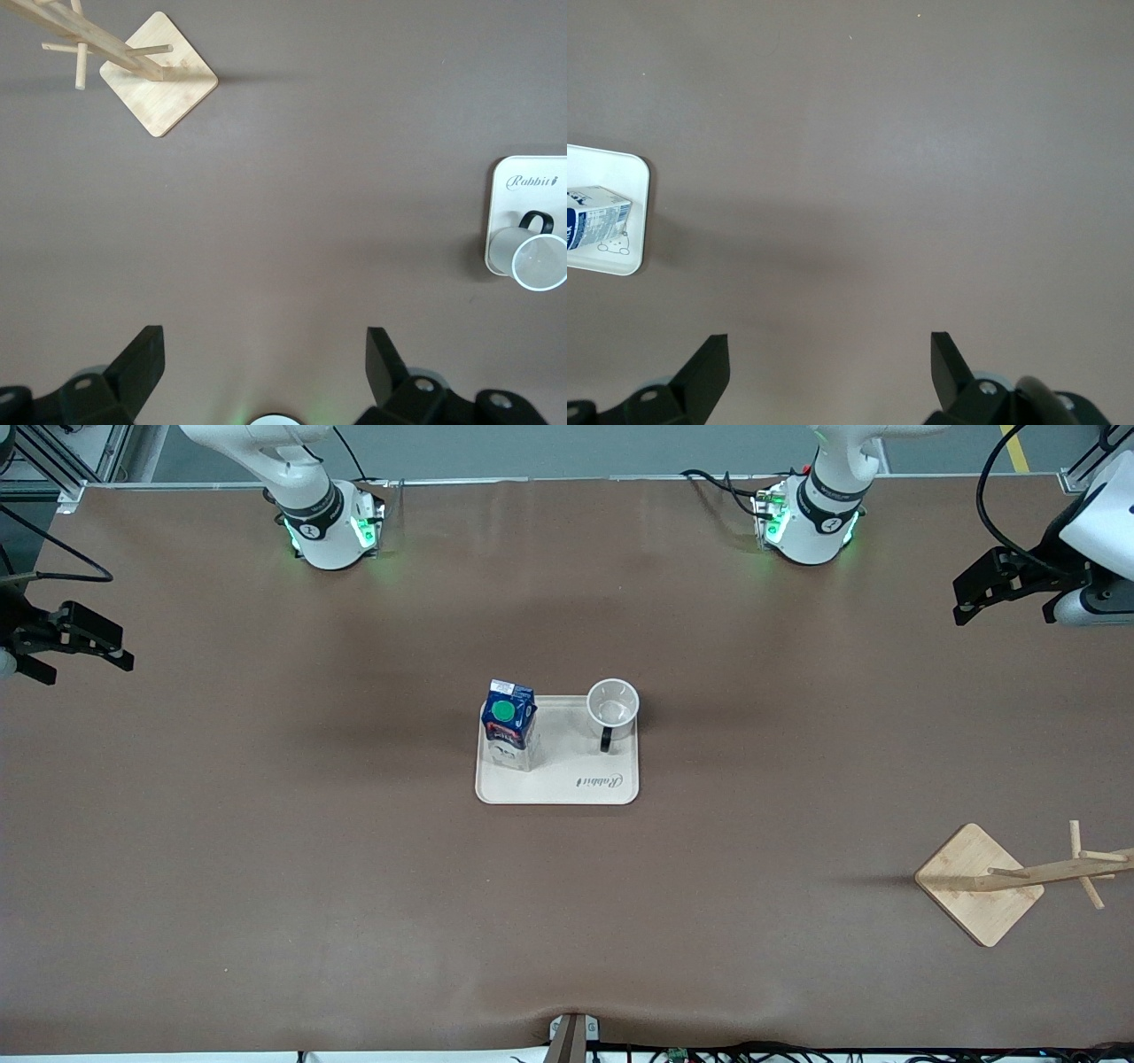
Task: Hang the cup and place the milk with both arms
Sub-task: 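Move the left gripper toward the white mug on the tray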
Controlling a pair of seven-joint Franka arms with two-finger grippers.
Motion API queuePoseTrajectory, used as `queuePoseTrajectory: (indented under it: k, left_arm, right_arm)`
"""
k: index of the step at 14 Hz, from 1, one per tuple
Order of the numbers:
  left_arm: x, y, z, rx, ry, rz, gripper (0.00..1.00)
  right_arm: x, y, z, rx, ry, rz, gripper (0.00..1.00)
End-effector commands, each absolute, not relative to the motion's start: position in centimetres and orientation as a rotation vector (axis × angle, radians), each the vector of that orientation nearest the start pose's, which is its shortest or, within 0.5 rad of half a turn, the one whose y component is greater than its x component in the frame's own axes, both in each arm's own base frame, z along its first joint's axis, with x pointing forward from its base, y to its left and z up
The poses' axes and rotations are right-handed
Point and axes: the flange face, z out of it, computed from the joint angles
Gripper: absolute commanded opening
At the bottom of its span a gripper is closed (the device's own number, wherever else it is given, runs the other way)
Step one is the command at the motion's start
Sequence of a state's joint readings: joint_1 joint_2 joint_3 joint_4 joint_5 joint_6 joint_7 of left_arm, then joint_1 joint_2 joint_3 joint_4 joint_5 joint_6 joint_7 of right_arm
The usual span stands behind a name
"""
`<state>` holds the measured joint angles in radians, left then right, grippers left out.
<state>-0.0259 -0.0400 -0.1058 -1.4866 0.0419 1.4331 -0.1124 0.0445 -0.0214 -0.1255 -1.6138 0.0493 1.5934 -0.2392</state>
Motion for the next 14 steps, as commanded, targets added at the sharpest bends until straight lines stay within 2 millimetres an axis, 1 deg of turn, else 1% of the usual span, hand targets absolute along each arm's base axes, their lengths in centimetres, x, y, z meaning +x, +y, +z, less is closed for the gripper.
queuePoseTrajectory:
  k: [1,5,6,9,10,12,13,14]
  left_arm:
    - [51.8,-6.4,67.8,-3.111,0.042,0.01,1.0]
    - [51.9,-6.4,67.8,-3.104,0.024,0.008,1.0]
    - [52.1,-6.4,67.5,-3.111,0.023,0.019,1.0]
    - [52.3,-7.4,66.8,-3.111,0.005,0.037,1.0]
    - [52.3,-8.7,66.3,-3.111,-0.007,0.048,1.0]
    - [52.3,-12.1,64.9,-3.087,0.057,0.072,1.0]
    - [52.5,-13.3,63.8,-3.077,0.048,0.086,1.0]
    - [52.5,-14.9,62.7,-3.074,0.059,0.097,1.0]
  right_arm:
    - [55.6,-3.8,61.5,-3.069,-0.238,-0.011,1.0]
    - [56.3,-3.6,60.5,-3.068,-0.242,0.003,1.0]
    - [56.5,-3.6,60.3,-3.07,-0.241,0.004,1.0]
    - [56.7,-3.6,60.0,-3.07,-0.24,-0.001,1.0]
    - [56.7,-3.6,60.0,-3.07,-0.24,-0.001,1.0]
    - [56.8,-3.6,59.8,-3.07,-0.24,0.003,1.0]
    - [57.0,-3.5,59.6,-3.07,-0.242,0.004,1.0]
    - [57.0,-3.5,59.7,-3.072,-0.243,-0.001,1.0]
